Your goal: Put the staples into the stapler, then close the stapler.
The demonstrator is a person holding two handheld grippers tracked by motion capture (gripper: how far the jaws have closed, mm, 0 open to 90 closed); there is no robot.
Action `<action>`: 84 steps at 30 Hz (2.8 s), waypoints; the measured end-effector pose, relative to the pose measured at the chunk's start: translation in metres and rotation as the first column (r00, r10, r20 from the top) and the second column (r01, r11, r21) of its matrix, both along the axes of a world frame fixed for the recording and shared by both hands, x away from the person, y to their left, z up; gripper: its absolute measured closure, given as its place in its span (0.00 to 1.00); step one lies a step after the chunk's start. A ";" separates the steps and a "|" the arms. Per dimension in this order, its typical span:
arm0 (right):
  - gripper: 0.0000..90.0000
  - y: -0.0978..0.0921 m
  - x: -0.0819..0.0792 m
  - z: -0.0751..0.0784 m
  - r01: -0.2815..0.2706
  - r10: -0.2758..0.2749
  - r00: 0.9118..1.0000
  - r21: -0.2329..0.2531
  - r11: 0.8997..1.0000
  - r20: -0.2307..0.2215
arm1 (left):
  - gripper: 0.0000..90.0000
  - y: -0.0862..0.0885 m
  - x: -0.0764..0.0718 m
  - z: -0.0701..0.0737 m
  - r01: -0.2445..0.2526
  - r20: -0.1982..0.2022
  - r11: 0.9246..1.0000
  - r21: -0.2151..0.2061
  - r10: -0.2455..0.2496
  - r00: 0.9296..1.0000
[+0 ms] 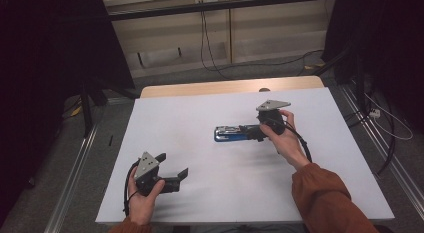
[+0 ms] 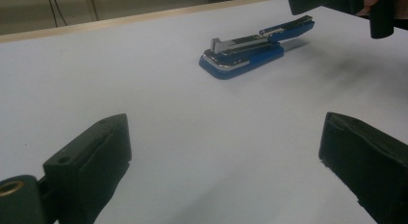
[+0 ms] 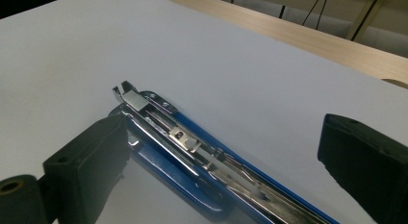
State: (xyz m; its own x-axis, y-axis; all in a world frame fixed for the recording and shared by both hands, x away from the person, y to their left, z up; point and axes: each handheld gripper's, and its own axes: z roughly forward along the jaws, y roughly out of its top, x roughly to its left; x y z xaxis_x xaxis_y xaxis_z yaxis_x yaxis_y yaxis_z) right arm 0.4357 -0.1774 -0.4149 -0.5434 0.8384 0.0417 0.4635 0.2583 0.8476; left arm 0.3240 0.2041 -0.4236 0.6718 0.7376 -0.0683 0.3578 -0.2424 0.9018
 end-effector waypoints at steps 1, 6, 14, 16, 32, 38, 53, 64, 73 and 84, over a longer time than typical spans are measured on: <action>0.04 -0.002 -0.001 0.001 0.011 -0.011 1.000 -0.002 1.000 0.005 | 0.05 0.000 0.000 0.000 0.003 0.001 1.000 0.003 -0.003 1.000; 0.04 -0.010 -0.006 0.002 0.042 -0.043 0.999 0.011 0.999 0.024 | 0.05 0.000 0.001 -0.001 -0.005 -0.001 1.000 0.007 0.005 1.000; 0.04 -0.019 -0.016 -0.006 0.081 -0.082 0.995 0.025 0.996 0.048 | 0.05 0.003 0.002 -0.004 -0.016 -0.017 1.000 0.006 0.016 1.000; 0.04 -0.022 -0.019 -0.006 0.085 -0.086 0.994 0.024 0.996 0.065 | 0.05 0.004 0.001 -0.004 -0.021 -0.014 1.000 0.007 0.021 1.000; 0.04 -0.034 -0.045 -0.011 0.104 -0.106 0.990 0.030 0.994 0.095 | 0.05 0.004 -0.001 -0.002 -0.029 -0.007 1.000 0.009 0.029 1.000; 0.04 -0.039 -0.051 -0.011 0.104 -0.107 0.988 0.031 0.994 0.108 | 0.05 0.004 0.000 -0.003 -0.024 -0.011 1.000 0.009 0.024 1.000; 0.03 -0.069 -0.064 -0.013 0.141 -0.145 0.982 0.043 0.989 0.119 | 0.05 0.007 0.004 -0.005 -0.052 -0.026 0.999 -0.004 0.052 0.998; 0.03 -0.084 -0.071 -0.021 0.180 -0.181 0.978 0.021 0.984 0.108 | 0.05 0.001 0.006 -0.002 -0.038 -0.019 0.999 0.009 0.039 0.999; 0.07 -0.078 -0.070 -0.026 0.131 -0.132 0.989 0.019 0.991 0.074 | 0.07 -0.004 0.012 -0.005 -0.065 -0.012 0.998 -0.004 0.064 0.998; 0.26 -0.081 -0.066 -0.032 0.112 -0.112 0.994 0.044 0.993 0.006 | 0.07 -0.023 0.023 -0.003 0.004 -0.004 1.000 -0.014 -0.004 1.000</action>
State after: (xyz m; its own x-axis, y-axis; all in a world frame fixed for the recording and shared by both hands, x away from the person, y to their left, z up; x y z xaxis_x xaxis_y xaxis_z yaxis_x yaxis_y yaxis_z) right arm 0.3698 -0.2583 -0.4469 -0.4464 0.8916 0.0757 0.4806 0.1676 0.8607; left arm 0.3468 0.1812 -0.4264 0.6741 0.7341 -0.0816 0.3610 -0.2310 0.9035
